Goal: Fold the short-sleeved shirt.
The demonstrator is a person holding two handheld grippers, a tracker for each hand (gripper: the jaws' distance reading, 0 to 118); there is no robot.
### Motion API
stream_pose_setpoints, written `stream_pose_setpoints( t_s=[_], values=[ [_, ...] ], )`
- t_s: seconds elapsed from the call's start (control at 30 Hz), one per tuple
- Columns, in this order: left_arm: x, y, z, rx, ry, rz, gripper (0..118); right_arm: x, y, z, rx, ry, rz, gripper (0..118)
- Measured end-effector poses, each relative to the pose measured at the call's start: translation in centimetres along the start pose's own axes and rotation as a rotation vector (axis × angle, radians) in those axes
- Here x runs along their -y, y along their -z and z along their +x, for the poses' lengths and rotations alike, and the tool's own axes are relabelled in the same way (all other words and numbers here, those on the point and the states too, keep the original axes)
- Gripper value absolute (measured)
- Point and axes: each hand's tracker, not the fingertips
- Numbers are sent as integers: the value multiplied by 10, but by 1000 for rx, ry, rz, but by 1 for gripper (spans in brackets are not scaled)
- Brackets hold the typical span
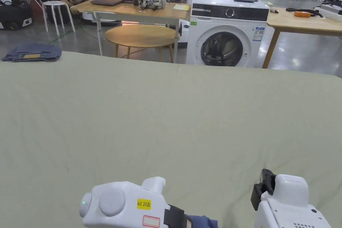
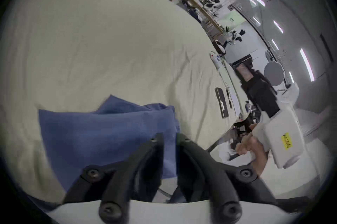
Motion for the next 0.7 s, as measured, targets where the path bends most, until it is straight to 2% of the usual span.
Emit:
stream_pose_setpoints(
  t_s=[0.1, 0.17, 0.3, 0.57, 0.7],
  values=[
    [6, 41, -13, 78, -59, -96, 5, 1, 0, 3, 6, 1, 1, 0],
    [12, 67, -21, 72, -101, -112, 2, 2, -1, 5, 10, 3, -1, 0],
    [26, 96, -23, 43, -94, -120, 0, 3, -2, 10, 19, 5, -5, 0],
    [20, 68, -2, 4, -4, -97, 0, 1, -3, 9, 16, 2, 11, 0],
    [3, 13, 4, -55, 124, 109, 0, -7, -1, 1, 8, 0, 31, 0]
  ],
)
